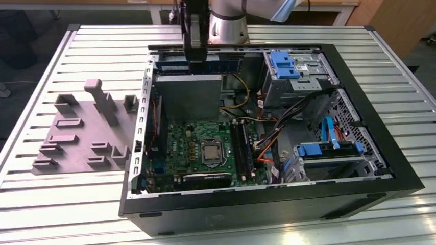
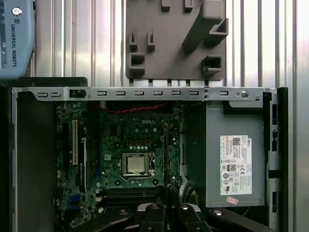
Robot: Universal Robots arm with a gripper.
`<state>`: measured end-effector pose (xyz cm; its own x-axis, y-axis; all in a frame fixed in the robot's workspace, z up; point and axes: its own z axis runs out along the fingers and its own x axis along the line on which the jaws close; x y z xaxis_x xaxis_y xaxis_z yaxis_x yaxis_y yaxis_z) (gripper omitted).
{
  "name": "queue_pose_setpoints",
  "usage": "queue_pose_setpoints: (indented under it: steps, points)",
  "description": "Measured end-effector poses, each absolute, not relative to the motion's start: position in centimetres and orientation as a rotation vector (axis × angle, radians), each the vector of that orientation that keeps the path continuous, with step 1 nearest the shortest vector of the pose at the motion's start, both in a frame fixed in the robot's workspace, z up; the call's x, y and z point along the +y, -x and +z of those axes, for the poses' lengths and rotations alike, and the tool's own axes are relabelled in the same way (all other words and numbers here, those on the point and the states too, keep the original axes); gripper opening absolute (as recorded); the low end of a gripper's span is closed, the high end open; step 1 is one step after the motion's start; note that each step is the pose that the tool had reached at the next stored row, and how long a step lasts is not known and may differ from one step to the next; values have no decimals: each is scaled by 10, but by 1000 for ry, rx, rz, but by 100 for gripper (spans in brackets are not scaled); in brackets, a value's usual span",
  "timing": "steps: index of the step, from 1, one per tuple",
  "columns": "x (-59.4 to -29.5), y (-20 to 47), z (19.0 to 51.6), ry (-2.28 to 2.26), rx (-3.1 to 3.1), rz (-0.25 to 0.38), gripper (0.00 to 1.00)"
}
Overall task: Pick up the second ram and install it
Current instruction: 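Pick up the second ram and move it above second insertion slot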
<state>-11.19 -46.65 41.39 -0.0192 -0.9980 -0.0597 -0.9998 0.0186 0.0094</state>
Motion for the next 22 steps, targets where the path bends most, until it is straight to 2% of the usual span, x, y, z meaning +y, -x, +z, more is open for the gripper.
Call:
queue_pose_setpoints:
  steps: [22]
  points:
    - [-467, 56, 414, 2175, 2216, 75, 14]
